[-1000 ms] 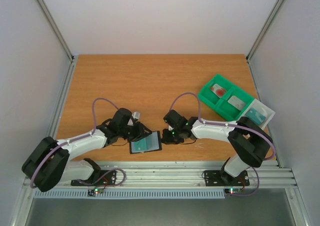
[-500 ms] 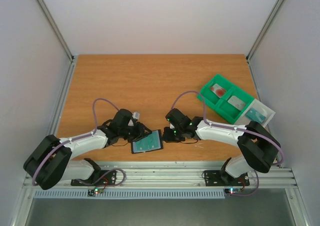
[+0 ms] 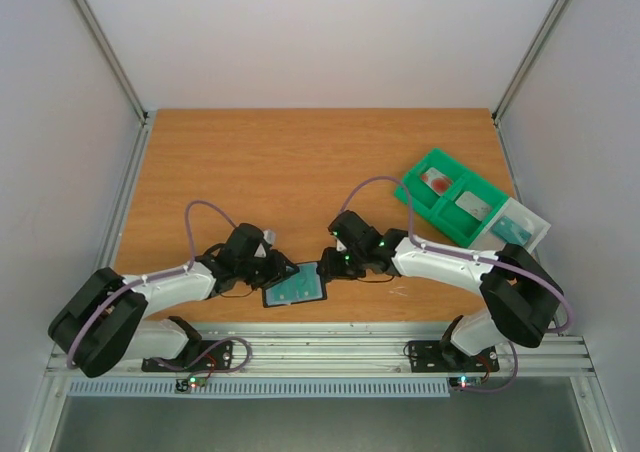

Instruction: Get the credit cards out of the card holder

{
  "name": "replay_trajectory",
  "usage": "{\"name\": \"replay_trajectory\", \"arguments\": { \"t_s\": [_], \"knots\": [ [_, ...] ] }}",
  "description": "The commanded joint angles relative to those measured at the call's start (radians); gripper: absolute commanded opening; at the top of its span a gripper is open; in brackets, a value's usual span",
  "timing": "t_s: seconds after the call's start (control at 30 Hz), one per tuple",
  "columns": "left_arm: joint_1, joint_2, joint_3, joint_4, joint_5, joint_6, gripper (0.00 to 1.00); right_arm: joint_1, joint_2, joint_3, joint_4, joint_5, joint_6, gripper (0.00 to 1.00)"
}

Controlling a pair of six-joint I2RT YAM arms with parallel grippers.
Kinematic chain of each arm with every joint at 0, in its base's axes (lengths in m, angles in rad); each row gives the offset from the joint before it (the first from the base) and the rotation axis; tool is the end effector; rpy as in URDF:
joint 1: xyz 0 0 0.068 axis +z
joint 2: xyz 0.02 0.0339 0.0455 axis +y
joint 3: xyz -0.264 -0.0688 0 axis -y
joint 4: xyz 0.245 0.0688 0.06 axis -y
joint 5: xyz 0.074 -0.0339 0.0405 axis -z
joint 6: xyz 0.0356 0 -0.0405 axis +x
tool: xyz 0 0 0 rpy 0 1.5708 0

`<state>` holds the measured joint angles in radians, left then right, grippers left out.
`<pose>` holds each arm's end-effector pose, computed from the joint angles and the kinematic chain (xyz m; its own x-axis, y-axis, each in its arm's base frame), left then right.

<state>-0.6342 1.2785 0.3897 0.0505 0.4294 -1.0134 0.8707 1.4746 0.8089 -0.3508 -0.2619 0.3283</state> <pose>0.1653 -0.1400 0.1348 -0.9643 -0.2485 -0.0911 -0.1047 0.6740 -0.7312 0.1743 0.2212 0.1800 -0.7851 -0.4485 -0.4272 -0.6057 0.7001 0.3781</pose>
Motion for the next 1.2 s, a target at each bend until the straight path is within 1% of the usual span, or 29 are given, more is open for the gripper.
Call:
{"name": "replay_trajectory", "arguments": {
  "t_s": [0.0, 0.23, 0.37, 0.73, 0.93, 1.07, 1.17],
  "knots": [
    [0.004, 0.020, -0.023, 0.039, -0.033, 0.031, 0.33, 0.009, 0.012, 0.037, 0.002, -0.014, 0.006, 0.32],
    [0.004, 0.026, -0.033, 0.046, -0.041, 0.036, 0.34, 0.013, 0.089, 0.030, 0.094, -0.083, 0.019, 0.24],
    [0.004, 0.038, -0.036, 0.054, -0.043, 0.036, 0.34, 0.021, 0.132, 0.033, 0.118, -0.084, 0.028, 0.20],
    [0.004, 0.073, -0.053, 0.129, -0.012, 0.015, 0.34, 0.021, 0.205, 0.030, 0.106, -0.076, 0.030, 0.16],
    [0.004, 0.083, -0.071, 0.170, -0.017, 0.001, 0.32, 0.022, 0.204, 0.013, 0.088, -0.068, 0.029, 0.13],
    [0.004, 0.107, -0.073, 0.226, -0.001, -0.021, 0.26, 0.021, 0.201, -0.002, 0.085, -0.059, 0.039, 0.10],
    [0.004, 0.112, -0.070, 0.235, 0.005, -0.028, 0.17, 0.022, 0.197, -0.011, 0.087, -0.059, 0.044, 0.10]
  ]
}}
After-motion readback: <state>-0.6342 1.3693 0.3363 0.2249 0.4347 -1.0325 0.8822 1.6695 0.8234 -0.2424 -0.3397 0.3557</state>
